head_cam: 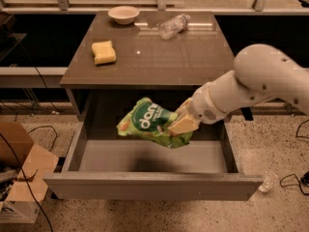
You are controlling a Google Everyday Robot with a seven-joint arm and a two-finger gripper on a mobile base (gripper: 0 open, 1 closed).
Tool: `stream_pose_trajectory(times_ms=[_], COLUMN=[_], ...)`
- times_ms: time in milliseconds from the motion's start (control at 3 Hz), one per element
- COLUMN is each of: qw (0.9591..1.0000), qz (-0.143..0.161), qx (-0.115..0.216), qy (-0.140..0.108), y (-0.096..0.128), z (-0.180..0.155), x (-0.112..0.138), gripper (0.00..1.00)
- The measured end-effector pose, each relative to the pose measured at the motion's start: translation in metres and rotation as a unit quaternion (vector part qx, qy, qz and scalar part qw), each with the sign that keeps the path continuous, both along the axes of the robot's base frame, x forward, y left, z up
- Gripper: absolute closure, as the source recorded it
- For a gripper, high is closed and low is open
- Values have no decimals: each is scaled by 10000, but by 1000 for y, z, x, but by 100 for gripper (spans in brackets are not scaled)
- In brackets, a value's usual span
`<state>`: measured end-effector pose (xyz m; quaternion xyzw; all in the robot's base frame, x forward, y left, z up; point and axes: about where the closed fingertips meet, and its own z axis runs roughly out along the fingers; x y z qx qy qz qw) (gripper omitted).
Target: Pick green rice chip bag from top drawer and place on counter
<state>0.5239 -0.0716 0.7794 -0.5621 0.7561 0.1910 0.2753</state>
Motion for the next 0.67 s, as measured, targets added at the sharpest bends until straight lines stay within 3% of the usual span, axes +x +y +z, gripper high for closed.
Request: stream_pose_trajectory(times_ms=[667], qw=[9944], qz=[-483], qx=[94], qy=[-938], y=[-72], z=[118], x=[36], gripper=[100])
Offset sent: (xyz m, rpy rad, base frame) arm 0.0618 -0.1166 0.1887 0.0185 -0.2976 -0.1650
